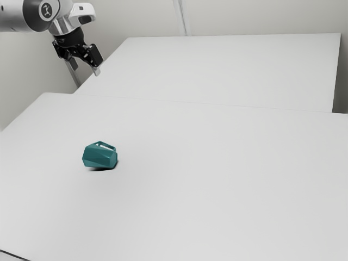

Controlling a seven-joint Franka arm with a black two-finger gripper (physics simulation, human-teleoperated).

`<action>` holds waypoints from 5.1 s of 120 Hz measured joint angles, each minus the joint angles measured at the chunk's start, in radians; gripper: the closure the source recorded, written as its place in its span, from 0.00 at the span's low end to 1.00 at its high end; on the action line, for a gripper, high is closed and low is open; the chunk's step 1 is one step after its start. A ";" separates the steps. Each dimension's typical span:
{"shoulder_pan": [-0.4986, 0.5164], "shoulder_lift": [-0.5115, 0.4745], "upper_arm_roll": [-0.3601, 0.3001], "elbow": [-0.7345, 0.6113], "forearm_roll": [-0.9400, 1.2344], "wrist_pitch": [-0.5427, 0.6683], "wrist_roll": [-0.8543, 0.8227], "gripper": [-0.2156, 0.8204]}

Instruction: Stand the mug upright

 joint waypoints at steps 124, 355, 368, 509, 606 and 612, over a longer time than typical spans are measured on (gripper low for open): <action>-0.227 -0.025 0.283 -0.233 -0.304 0.042 -0.006 0.23; 0.203 0.441 0.418 -0.308 -1.091 -0.062 0.846 0.23; 0.203 0.454 0.413 -0.312 -1.111 -0.072 0.886 0.23; 0.162 0.412 0.362 -0.313 -1.240 -0.093 1.008 0.94; 0.071 0.199 0.085 -0.319 -0.614 0.299 0.718 0.97; 0.069 0.195 0.065 -0.324 -0.571 0.316 0.688 0.97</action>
